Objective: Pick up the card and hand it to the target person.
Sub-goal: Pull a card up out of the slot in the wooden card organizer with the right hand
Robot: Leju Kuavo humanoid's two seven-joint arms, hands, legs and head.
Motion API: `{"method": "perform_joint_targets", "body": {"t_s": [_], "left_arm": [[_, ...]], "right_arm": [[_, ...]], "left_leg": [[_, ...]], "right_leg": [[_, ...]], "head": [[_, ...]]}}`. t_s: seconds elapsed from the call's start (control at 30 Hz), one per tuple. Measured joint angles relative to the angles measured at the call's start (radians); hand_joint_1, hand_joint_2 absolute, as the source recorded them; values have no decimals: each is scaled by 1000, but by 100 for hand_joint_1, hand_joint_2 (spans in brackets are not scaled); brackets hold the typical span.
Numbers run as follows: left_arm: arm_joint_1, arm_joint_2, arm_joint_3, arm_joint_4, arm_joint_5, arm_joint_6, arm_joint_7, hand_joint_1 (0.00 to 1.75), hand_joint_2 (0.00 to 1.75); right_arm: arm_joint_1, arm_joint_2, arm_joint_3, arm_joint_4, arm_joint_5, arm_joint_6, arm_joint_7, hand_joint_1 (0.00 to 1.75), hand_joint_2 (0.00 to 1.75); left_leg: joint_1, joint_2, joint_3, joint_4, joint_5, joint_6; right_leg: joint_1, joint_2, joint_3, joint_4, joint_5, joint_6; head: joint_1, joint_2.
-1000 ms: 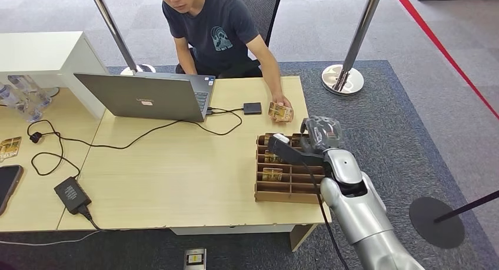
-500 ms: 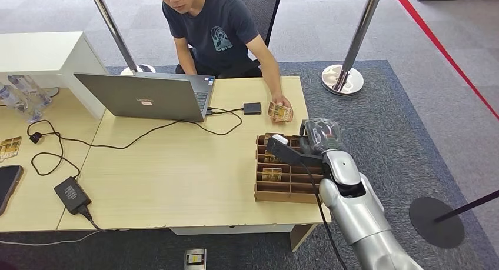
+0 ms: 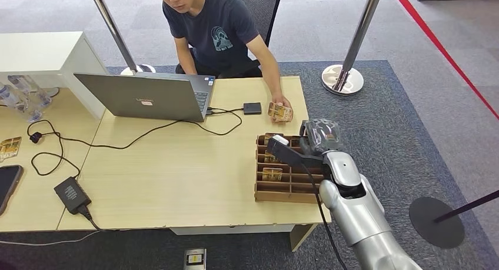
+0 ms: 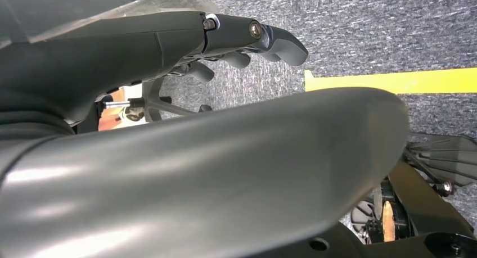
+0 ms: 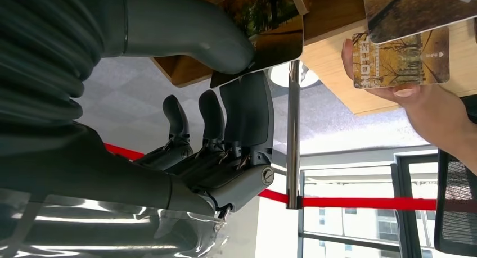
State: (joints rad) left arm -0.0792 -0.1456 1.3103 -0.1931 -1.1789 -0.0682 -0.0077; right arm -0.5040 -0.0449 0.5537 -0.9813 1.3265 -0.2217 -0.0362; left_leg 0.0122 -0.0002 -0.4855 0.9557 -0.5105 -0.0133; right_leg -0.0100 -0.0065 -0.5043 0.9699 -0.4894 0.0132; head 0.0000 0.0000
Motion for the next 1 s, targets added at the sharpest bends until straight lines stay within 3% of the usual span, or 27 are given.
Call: {"method": "perform_joint_targets", "body": {"t_s": [0.17, 0.33, 0.8, 1.0], "left_arm": [[1, -3, 8, 1, 7, 5, 4, 0, 0], [1, -3, 11, 1, 9, 7, 5, 0, 0], [2, -4, 12, 1, 10, 8, 4, 0, 0], [4, -7, 8, 2, 6, 4, 3, 0, 0]], "right_arm": [[-22, 14, 10, 21, -7, 6, -14, 128, 175], [-31, 20, 14, 38, -12, 9, -18, 148, 175], [-35, 24, 19, 50, -15, 8, -20, 151, 175], [-29, 13, 16, 46, -19, 4, -16, 175, 175]], "left_leg": [[0, 1, 0, 0, 0, 0], [0, 2, -1, 0, 0, 0], [0, 2, 0, 0, 1, 0], [0, 1, 0, 0, 2, 0]], "right_leg": [[0, 1, -1, 1, 0, 0], [0, 2, -2, 1, 1, -1], [0, 2, -1, 1, 2, -1], [0, 1, -1, 0, 2, -1]], "head": [[0, 0], [0, 0], [0, 0], [0, 0]]}}
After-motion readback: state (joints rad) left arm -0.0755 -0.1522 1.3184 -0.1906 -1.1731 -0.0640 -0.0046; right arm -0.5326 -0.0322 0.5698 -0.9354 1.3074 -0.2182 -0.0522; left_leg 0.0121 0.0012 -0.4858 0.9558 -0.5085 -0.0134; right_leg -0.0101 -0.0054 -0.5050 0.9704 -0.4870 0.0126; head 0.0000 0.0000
